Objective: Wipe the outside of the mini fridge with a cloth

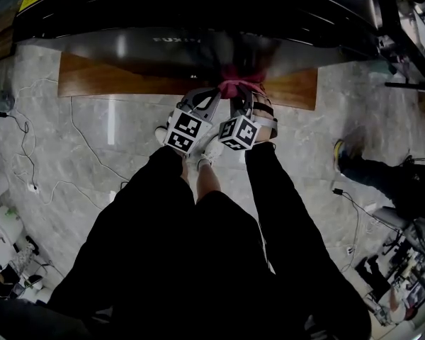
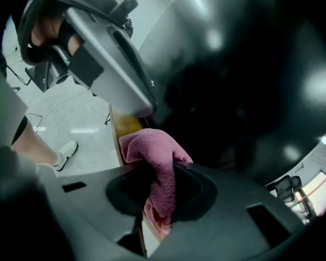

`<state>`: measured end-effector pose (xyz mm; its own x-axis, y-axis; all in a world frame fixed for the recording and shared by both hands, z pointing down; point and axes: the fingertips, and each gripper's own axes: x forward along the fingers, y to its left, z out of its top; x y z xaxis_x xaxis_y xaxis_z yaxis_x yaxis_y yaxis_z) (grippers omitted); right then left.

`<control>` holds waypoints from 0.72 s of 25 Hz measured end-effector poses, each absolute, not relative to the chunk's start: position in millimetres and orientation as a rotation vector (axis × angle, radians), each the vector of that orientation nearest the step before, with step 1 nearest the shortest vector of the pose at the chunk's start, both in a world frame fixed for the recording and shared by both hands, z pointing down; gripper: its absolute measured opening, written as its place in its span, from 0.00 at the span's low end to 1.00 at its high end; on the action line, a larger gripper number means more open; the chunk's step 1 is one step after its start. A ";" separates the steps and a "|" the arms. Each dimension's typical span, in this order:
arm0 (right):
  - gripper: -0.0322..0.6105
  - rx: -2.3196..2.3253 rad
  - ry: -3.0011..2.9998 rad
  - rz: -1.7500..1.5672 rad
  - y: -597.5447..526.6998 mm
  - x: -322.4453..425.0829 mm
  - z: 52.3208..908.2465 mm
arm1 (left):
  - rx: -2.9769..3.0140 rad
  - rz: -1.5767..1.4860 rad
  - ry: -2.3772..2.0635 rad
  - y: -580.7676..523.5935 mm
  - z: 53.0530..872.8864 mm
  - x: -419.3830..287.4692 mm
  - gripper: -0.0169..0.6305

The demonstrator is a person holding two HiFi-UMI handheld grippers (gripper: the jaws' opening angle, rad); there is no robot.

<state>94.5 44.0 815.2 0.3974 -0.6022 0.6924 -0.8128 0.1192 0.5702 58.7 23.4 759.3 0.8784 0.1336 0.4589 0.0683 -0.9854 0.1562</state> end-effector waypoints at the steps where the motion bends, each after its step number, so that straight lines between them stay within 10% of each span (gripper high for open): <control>1: 0.18 1.583 -1.311 0.261 44.5 93.4 810.3 | 2.915 0.717 0.153 24.7 753.6 55.0 0.04; 18: 0.18 1.949 -2.138 0.196 8.4 -95.6 459.1 | 2.969 0.257 -0.137 -31.2 462.7 -145.8 0.04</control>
<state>-95.6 8.4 459.1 -0.0806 -0.9605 0.2663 -0.9929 0.1008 0.0628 -145.8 -31.2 462.7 0.9811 -0.0772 0.1773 -0.1042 -0.9834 0.1488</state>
